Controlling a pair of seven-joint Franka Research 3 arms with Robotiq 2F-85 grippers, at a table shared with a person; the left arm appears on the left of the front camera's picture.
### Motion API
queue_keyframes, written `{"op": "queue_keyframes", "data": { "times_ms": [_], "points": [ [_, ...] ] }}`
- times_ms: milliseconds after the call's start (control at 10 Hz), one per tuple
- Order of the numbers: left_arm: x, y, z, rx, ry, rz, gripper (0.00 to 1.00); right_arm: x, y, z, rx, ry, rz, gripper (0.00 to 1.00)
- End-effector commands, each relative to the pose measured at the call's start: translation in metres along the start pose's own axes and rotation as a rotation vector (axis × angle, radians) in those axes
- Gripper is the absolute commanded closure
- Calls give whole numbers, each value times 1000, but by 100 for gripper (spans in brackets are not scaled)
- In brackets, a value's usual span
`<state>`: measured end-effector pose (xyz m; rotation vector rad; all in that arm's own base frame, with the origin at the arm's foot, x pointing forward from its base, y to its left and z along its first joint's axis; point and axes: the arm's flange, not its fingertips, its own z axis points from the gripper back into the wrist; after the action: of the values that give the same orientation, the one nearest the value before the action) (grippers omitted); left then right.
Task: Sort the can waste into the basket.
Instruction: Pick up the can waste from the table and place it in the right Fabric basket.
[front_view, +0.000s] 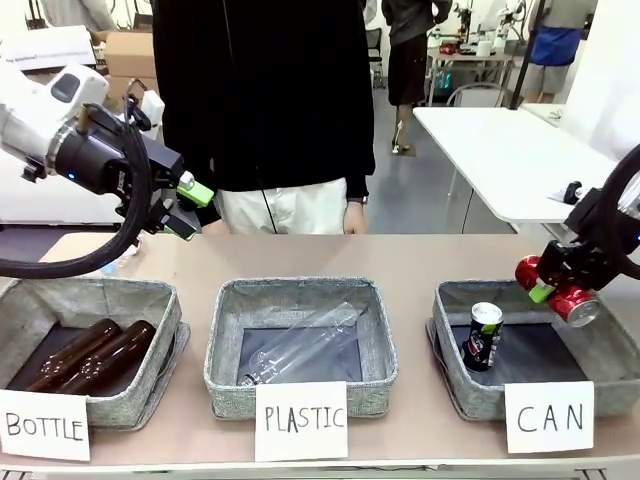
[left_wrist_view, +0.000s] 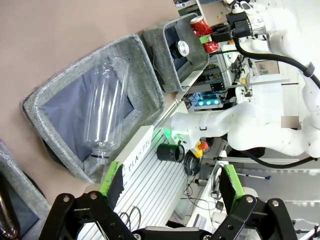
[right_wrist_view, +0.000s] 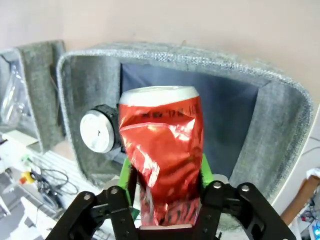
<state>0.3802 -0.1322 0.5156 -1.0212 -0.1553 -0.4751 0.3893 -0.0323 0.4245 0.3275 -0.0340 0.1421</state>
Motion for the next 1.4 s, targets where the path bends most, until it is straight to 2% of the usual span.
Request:
{"op": "queue_keyframes", "data": {
  "times_ms": [0,500,600,700,800,900,1000,1100,1200,1300],
  "points": [
    [-1,-2,4,5,14,3,0,7,-2,1,52,-21,32,0],
    [-1,-2,4,5,14,3,0,13,0,2,83,-32,52,0],
    [-1,-2,4,5,14,3,0,13,1,7,142,-71,69,0],
    [-1,-2,4,5,14,3,0,8,1,24,420,-171,160,0],
    [-1,-2,4,5,14,3,0,-7,5,48,929,-249,255,0],
    [-1,-2,4,5,14,3,0,-18,-3,66,1224,-277,214,0],
    [-1,-2,4,5,14,3,0,-23,-16,73,1395,-291,243,0],
    [-1,-2,4,5,14,3,0,-22,-24,73,1465,-297,255,0],
    [-1,-2,4,5,14,3,0,-19,-24,69,1449,-313,205,0],
    [-1,-2,4,5,14,3,0,-31,-4,85,803,-300,156,0]
  ]
}}
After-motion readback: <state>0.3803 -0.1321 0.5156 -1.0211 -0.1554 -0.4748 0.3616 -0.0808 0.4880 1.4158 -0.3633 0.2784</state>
